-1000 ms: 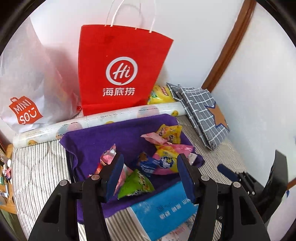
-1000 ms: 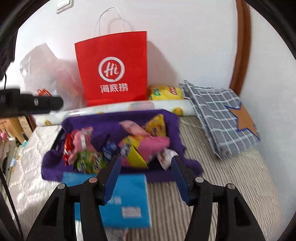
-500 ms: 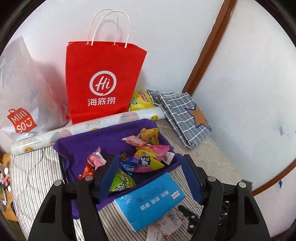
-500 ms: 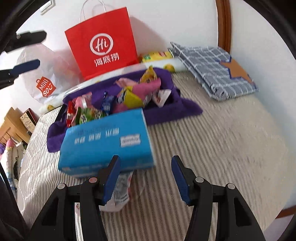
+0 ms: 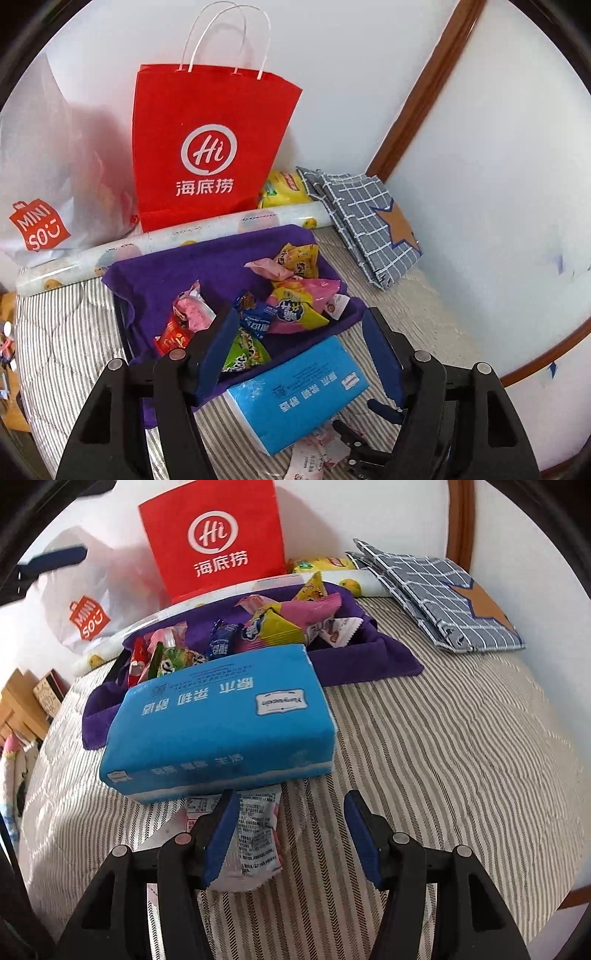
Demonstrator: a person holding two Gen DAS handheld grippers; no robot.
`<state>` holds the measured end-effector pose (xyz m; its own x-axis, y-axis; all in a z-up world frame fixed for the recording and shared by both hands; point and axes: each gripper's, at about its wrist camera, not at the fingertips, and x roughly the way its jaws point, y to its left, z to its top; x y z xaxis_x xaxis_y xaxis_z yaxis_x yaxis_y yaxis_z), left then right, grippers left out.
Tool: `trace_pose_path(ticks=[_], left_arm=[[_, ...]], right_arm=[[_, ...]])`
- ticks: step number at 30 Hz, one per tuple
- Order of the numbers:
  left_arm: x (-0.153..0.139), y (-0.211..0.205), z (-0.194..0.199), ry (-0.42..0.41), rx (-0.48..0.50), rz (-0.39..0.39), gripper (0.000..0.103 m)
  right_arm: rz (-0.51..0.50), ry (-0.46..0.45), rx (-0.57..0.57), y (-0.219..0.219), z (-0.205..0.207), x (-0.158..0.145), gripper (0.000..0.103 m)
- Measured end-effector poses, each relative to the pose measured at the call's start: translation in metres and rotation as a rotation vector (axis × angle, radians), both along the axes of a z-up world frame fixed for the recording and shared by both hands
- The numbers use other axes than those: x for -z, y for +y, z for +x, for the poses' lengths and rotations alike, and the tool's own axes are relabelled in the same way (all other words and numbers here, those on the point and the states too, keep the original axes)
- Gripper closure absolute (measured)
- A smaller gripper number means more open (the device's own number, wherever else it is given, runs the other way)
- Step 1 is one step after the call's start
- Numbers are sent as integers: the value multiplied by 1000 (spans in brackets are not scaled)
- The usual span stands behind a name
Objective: Organize snacks
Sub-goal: 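Grasp the white printed snack packet with the right tool while the left tool grasps the pink pastry packet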
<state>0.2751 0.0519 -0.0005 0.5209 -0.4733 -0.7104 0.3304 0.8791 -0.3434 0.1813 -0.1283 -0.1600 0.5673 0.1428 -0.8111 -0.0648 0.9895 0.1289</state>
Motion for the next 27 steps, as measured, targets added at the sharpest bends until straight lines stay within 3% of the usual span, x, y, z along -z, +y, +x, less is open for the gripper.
trace_pose_path(ticks=[11,17,22,27], left_arm=[[7,1,5,26,-10,-2,33],[10,-4,3,24,-6,15,33],[13,-14,-4,12,-1,60,33],[13,-19,-22,-25,-14,116,33]], right_arm=[[145,19,-45,14,-8,0,46],[51,22,-79,37,-3,14,44],[55,6,-91,29,-4,14,52],[59,-11,-100,9,-15,4,53]])
